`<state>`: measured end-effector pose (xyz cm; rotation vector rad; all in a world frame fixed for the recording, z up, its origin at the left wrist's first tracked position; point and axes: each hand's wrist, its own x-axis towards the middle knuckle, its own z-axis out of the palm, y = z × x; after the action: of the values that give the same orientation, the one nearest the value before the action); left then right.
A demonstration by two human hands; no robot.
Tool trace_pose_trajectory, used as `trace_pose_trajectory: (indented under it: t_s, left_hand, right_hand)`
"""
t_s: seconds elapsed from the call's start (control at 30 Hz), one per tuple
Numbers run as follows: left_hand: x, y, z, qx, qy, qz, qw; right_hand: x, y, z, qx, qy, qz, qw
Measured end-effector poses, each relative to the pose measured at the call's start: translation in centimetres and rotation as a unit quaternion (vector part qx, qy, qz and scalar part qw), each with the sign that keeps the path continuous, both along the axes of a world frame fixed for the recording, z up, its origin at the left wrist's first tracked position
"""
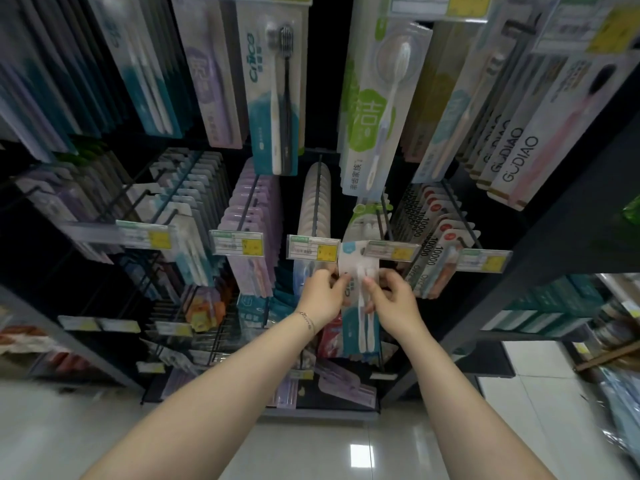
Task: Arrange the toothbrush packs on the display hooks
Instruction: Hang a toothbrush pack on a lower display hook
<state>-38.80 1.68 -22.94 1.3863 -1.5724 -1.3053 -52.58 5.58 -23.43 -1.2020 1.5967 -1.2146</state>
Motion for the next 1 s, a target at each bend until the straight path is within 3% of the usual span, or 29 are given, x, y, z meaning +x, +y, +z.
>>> trace_pose_trajectory:
  t_s: [0.47, 1.0]
  left_hand:
    - [7.8, 1.4, -1.8, -0.012, -0.006, -0.013, 1.0]
    - [25.4, 1.3, -0.3, -0.031, -0.028, 0.003, 0.999]
  right_hand:
    - [5.9, 1.1, -1.6, 0.003, 0.012, 0.075, 0.997]
    - [23.2, 1.0, -0.4, -0.016, -0.046, 0.08, 0.996]
